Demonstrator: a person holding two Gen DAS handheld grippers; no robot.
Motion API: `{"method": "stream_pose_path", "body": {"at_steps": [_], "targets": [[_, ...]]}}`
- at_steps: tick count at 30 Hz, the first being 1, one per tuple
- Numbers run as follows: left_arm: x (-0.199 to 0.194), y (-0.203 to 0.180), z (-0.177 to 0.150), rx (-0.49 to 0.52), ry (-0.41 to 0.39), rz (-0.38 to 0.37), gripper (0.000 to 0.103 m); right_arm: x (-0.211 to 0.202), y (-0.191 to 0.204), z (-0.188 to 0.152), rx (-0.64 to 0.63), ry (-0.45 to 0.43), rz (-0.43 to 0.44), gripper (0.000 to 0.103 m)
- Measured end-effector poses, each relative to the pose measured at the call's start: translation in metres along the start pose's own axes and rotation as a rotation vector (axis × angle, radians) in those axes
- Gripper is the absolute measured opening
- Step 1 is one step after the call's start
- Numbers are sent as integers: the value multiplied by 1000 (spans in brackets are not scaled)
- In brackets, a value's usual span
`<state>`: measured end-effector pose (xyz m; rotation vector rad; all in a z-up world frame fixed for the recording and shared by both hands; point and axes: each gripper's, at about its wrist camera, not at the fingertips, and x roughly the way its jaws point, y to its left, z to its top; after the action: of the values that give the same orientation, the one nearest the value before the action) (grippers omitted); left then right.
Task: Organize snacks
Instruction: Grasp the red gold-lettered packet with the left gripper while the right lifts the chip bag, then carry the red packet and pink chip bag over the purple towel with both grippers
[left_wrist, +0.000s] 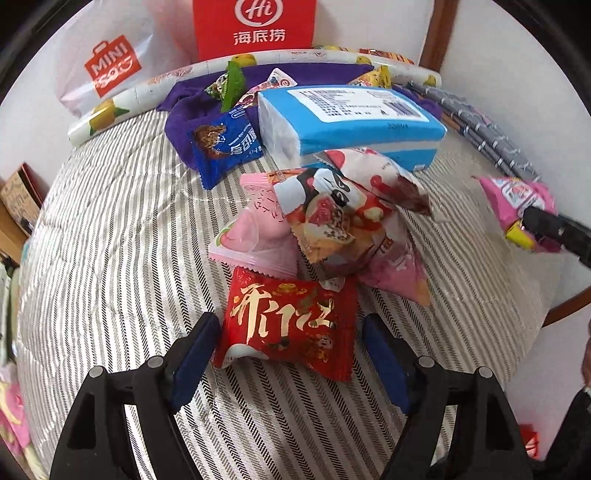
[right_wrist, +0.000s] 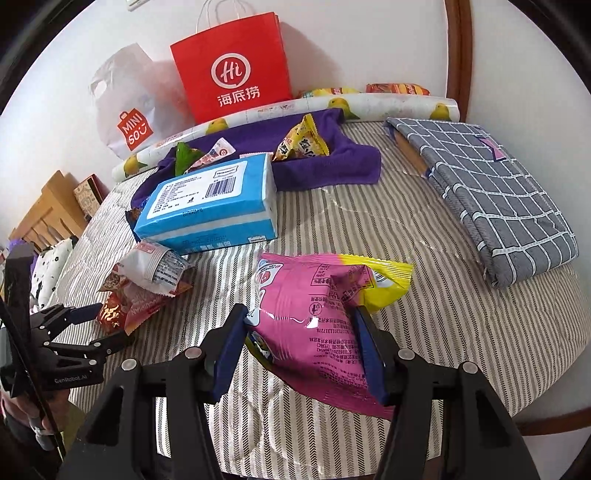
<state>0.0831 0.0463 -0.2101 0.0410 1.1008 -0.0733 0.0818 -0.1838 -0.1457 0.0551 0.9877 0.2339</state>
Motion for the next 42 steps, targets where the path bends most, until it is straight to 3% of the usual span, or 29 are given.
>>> {"method": "stream_pose_path", "body": {"at_steps": [3,5,8,15,22,42], "targets": [[-1,2,1,-6,-11,21,68,-1,-1,1,3,-2,0,57],[-4,9,1,-31,-16,29,51,-3,-1,1,5,-5,-2,57],[-8,22,0,-73,-19,-27,47,-7,0,2,4,-13,-4,57],[-29,41,1,-120,-63,-32,46,-17,5,8,-2,-39,-5,57],[-50,51,18,-167,-106,-92,46,-26,15,23,-26,-73,8,57],[-76,40,111,-159,-195,-151,46,-27,37,100,-103,-182,38,57]]}}
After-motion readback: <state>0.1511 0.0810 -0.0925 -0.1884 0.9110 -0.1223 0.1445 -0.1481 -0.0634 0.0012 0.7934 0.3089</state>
